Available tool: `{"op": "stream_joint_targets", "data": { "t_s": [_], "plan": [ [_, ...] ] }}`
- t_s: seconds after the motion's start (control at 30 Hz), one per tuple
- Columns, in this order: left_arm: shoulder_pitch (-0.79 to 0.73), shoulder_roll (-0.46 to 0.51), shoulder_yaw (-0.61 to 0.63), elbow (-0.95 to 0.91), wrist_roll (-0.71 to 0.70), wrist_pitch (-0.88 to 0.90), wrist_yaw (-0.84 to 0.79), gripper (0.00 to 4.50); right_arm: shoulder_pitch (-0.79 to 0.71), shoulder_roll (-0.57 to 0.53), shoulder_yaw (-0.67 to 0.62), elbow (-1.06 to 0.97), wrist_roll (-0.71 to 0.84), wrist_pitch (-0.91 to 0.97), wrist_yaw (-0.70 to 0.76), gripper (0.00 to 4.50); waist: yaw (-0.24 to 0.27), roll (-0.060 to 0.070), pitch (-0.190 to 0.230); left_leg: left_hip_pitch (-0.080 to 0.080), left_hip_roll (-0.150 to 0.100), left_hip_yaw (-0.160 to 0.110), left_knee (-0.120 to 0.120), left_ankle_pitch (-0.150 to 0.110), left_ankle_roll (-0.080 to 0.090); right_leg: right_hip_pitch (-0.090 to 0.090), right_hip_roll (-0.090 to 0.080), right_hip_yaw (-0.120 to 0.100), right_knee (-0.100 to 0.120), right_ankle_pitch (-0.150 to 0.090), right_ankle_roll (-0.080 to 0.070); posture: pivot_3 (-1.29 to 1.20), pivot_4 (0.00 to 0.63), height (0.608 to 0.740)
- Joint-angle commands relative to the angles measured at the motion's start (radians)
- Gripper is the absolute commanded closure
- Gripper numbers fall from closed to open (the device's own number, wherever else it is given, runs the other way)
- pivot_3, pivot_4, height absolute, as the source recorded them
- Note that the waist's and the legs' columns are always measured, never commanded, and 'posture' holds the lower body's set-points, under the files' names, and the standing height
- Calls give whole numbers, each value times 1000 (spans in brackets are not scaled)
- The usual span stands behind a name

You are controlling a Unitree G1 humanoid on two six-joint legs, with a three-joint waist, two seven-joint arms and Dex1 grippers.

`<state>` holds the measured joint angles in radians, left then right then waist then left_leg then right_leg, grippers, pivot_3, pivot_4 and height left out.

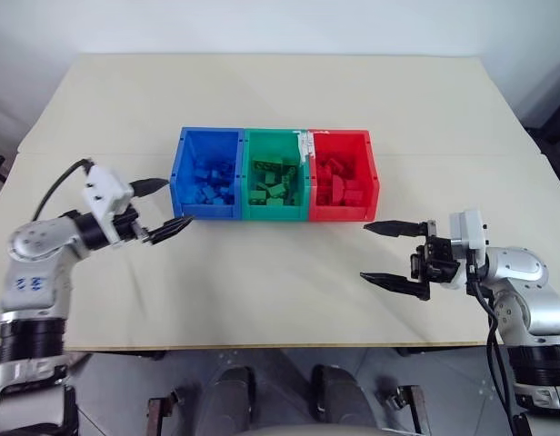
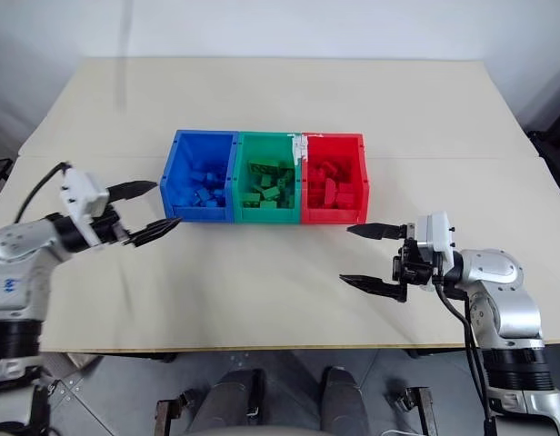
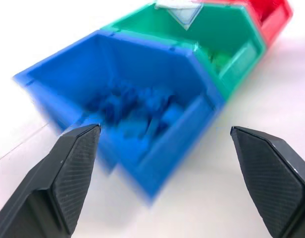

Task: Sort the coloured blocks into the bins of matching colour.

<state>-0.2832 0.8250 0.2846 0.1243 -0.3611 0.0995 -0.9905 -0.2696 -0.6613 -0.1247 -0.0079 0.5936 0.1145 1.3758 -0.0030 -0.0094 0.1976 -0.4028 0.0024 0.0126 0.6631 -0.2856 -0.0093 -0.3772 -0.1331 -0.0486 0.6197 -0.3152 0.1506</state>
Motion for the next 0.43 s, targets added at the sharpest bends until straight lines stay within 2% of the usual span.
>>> {"op": "stream_joint_targets", "data": {
  "t_s": [0.03,0.2,0.43],
  "plan": [
    [135,51,94,-32,1,-70,-57,25,-22,-4,-35,24,19,-26,19,0,1,0,0,0,0,0,0,0,0,0,0,0,0,0,0,0,150,740],
    [330,48,162,-116,-12,-69,-56,25,-18,-4,-37,82,-4,-48,22,0,5,1,1,0,6,-2,-1,-3,2,0,-1,0,-1,0,0,0,150,740],
    [341,-42,164,-221,-53,-27,53,25,-25,-1,-59,132,-26,-92,-20,0,2,1,1,0,6,-3,-1,-4,2,0,-1,0,-4,0,-1,0,150,740]
  ]
}}
